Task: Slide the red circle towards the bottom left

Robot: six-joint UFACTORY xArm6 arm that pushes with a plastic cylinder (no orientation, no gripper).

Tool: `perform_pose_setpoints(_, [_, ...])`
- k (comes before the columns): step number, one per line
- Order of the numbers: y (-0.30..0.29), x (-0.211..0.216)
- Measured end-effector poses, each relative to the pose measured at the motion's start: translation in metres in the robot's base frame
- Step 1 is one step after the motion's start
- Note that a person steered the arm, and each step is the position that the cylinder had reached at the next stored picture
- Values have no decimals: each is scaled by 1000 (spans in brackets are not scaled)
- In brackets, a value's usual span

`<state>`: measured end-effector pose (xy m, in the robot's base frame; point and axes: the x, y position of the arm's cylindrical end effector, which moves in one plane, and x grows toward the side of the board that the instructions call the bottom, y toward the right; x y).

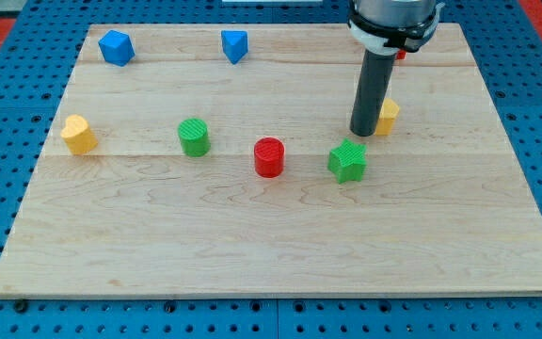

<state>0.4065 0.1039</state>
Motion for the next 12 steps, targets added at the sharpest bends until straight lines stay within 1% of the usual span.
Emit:
perform_pose_setpoints(1, [-73,0])
perform_pose_setpoints(2, [-114,27])
perform_pose_setpoints(3, [-99,79])
perform_pose_setpoints(5, [-198,87])
perform_pose_setpoints(6, [-199,111])
perform_pose_setpoints(7, [-208,113])
perform_pose_setpoints(8, [-218,96])
perform_pose_setpoints(9, [-131,85])
perform_pose_setpoints(10, [-87,108])
perform_pose_setpoints(11, [-93,142])
perform_pose_setpoints(12, [-52,143])
